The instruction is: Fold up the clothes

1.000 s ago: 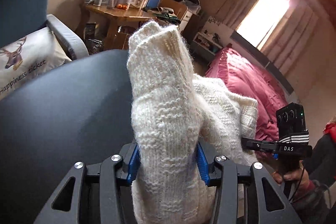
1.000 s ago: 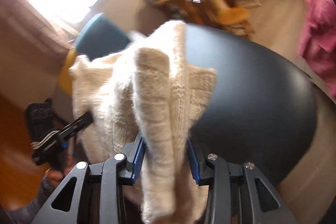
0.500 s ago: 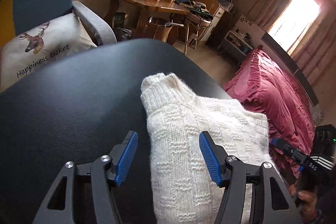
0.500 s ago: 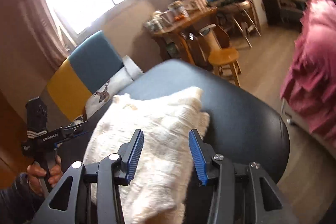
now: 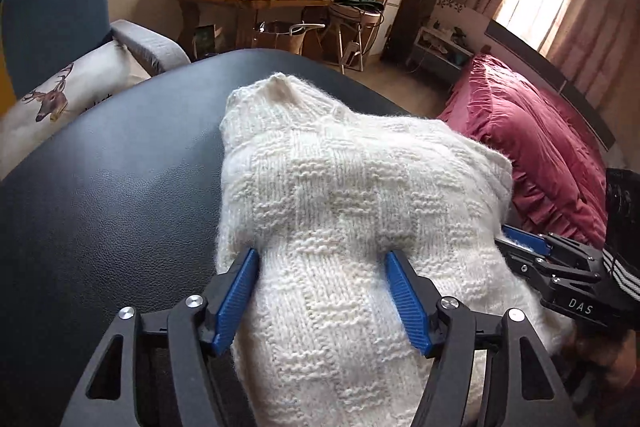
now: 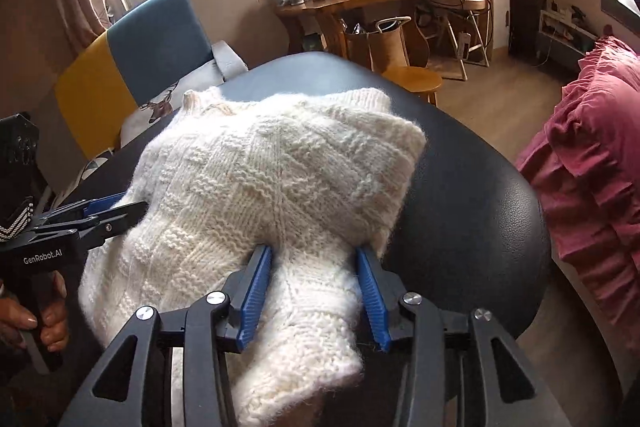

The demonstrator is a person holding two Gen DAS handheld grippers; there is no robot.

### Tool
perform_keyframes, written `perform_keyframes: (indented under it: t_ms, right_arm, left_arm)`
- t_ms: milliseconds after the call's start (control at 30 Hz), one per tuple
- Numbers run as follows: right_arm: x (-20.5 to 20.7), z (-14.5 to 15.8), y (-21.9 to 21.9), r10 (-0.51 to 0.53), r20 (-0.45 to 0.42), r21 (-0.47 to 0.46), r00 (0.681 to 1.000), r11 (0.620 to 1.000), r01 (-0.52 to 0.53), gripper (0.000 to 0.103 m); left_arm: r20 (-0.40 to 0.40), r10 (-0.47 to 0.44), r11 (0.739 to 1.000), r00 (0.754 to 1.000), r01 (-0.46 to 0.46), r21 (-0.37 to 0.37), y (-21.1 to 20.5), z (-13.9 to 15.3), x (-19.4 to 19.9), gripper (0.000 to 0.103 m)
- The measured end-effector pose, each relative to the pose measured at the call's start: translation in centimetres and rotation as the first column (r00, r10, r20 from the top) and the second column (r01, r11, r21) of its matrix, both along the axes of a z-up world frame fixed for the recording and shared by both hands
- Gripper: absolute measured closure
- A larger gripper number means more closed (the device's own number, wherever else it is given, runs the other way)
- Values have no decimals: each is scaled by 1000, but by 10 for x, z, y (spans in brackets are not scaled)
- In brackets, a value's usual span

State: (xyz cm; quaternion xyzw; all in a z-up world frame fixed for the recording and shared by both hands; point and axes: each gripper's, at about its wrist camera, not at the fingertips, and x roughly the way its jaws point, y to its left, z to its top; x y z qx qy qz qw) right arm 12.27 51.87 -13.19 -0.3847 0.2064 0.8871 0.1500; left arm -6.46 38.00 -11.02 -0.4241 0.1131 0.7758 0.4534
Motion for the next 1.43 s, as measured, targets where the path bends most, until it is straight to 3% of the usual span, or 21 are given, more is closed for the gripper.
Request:
perform_keyframes:
  t_ms: [100, 233, 333, 433, 467, 567, 867, 1100, 1433]
  right_arm:
    - [3, 15, 1, -19, -8, -19, 1000, 1000, 19, 59]
    - [20, 56, -20, -40, -99, 36, 994, 998, 44, 58]
    - [21, 73, -50, -18, -109, 73, 994, 997, 26, 56]
    - [17, 76, -83, 19, -98, 96, 995, 995, -10, 56]
    - [16, 76, -93, 33, -96, 99, 995, 995, -24, 56]
    - [9, 74, -115, 69, -94, 95, 993, 994, -60, 56]
    - [10, 84, -142, 94, -106, 116, 990, 990, -82, 56]
    - [11, 80, -153, 111, -73, 147, 991, 984, -99, 56]
    - [14, 71, -151, 78, -51, 153, 996, 986, -70, 56]
  left_arm:
    - [-5, 47, 999, 999, -47, 7, -10, 17, 1, 35]
    - [-53, 144, 990, 988, -144, 2, -34, 46, 5, 24]
    - [-156, 209, 977, 965, -212, 3, -51, 68, 20, 7]
    - [-246, 252, 966, 936, -257, 11, -65, 86, 39, 1]
    - [-266, 259, 964, 928, -266, 9, -70, 91, 43, 1]
    - [-206, 250, 968, 946, -237, 85, -89, 106, 55, 1]
    - [-290, 326, 943, 900, -286, 173, -120, 153, 94, 2]
    - [-347, 242, 970, 906, -214, 118, -113, 161, 111, 1]
    - [-361, 236, 972, 902, -219, 87, -112, 154, 121, 2]
